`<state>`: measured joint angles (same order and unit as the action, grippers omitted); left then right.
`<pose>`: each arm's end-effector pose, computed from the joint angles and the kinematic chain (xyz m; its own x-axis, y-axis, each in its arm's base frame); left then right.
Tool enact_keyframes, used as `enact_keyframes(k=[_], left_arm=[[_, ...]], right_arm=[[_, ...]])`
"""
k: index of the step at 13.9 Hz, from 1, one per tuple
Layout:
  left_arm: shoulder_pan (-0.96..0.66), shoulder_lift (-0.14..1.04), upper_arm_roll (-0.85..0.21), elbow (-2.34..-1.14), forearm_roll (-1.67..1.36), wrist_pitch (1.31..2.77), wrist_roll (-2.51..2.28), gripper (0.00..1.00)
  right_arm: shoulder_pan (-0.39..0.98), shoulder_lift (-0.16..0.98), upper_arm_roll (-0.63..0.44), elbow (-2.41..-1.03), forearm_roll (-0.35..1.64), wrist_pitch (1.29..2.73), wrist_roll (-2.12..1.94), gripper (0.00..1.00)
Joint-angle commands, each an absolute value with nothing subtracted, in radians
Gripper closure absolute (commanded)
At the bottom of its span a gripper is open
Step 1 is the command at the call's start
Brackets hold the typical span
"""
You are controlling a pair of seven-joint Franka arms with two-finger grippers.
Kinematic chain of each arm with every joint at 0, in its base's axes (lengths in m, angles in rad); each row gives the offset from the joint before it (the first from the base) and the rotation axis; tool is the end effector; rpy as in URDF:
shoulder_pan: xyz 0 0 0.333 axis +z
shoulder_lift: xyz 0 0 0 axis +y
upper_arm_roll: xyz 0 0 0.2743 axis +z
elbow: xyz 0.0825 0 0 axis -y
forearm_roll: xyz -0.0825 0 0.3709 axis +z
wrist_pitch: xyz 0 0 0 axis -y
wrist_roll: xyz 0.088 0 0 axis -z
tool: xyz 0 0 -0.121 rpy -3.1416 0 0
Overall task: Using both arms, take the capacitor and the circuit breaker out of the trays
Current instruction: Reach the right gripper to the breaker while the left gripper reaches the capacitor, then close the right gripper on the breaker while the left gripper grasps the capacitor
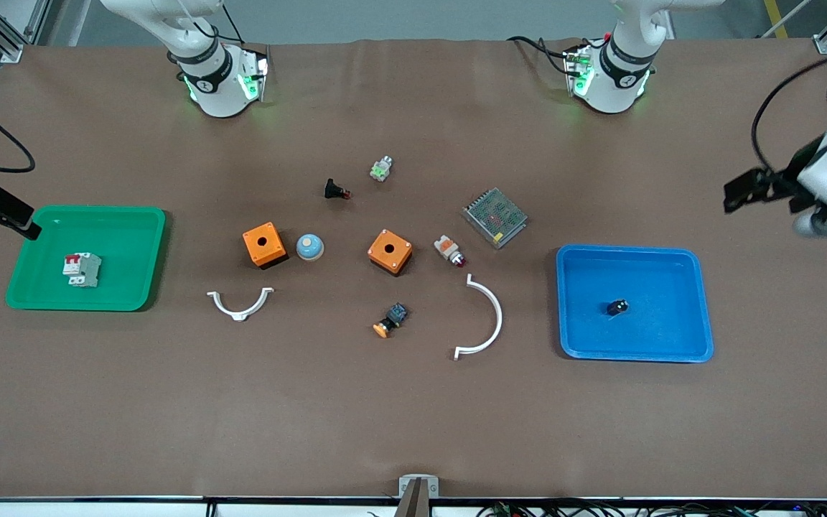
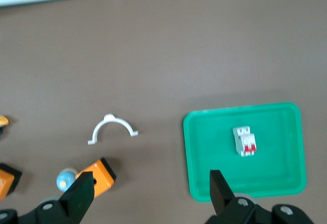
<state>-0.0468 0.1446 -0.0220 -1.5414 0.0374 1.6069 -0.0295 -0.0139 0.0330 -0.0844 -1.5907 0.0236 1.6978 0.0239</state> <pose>0.5762 -0.0346 0.5044 0.9961 -0.0405 -0.0780 -0.0434 -0.9984 -0.0363 0.5605 -0.0521 0.5531 0.9895 -0.1243 0.0736 -0.1230 -0.9922 -0.0225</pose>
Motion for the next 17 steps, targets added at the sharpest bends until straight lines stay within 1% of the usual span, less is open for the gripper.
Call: enact_keyframes(k=[1, 4, 6, 8, 11, 12, 13, 14, 17], left_arm=[[-0.060, 0.263, -0.035, -1.549, 0.051, 1.731, -0.048, 0.00], [-0.077, 0.311, -0.035, -1.687, 0.049, 1.964, -0.049, 0.00], [-0.077, 0.327, -0.038, -1.782, 0.045, 2.101, -0.049, 0.00], [-0.078, 0.350, -0.052, -1.853, 0.043, 2.213, -0.080, 0.04], [-0.080, 0.420, -0.077, -1.882, 0.043, 2.302, -0.097, 0.13], [-0.080, 0.443, -0.078, -1.891, 0.043, 2.330, -0.097, 0.16], [-0.080, 0.460, -0.078, -1.901, 0.044, 2.356, -0.097, 0.19], [-0.078, 0.471, -0.078, -1.911, 0.044, 2.368, -0.095, 0.20], [-0.068, 0.477, -0.077, -1.934, 0.058, 2.381, -0.089, 0.21]], right_arm=[[-0.076, 0.098, -0.084, -1.574, 0.008, 1.632, 0.003, 0.00], [-0.194, 0.196, -0.084, -1.574, -0.015, 1.647, -0.151, 0.00], [-0.273, 0.280, -0.084, -1.578, -0.031, 1.696, -0.271, 0.00], [-0.328, 0.339, -0.084, -1.613, -0.031, 1.780, -0.342, 0.00], [-0.360, 0.347, -0.084, -1.790, -0.031, 2.030, -0.420, 0.00], [-0.360, 0.347, -0.084, -1.840, -0.031, 2.086, -0.423, 0.00], [-0.360, 0.347, -0.083, -1.885, -0.031, 2.132, -0.423, 0.00], [-0.357, 0.348, -0.083, -1.920, -0.031, 2.170, -0.425, 0.00], [-0.353, 0.374, -0.083, -1.948, -0.032, 2.204, -0.452, 0.00]])
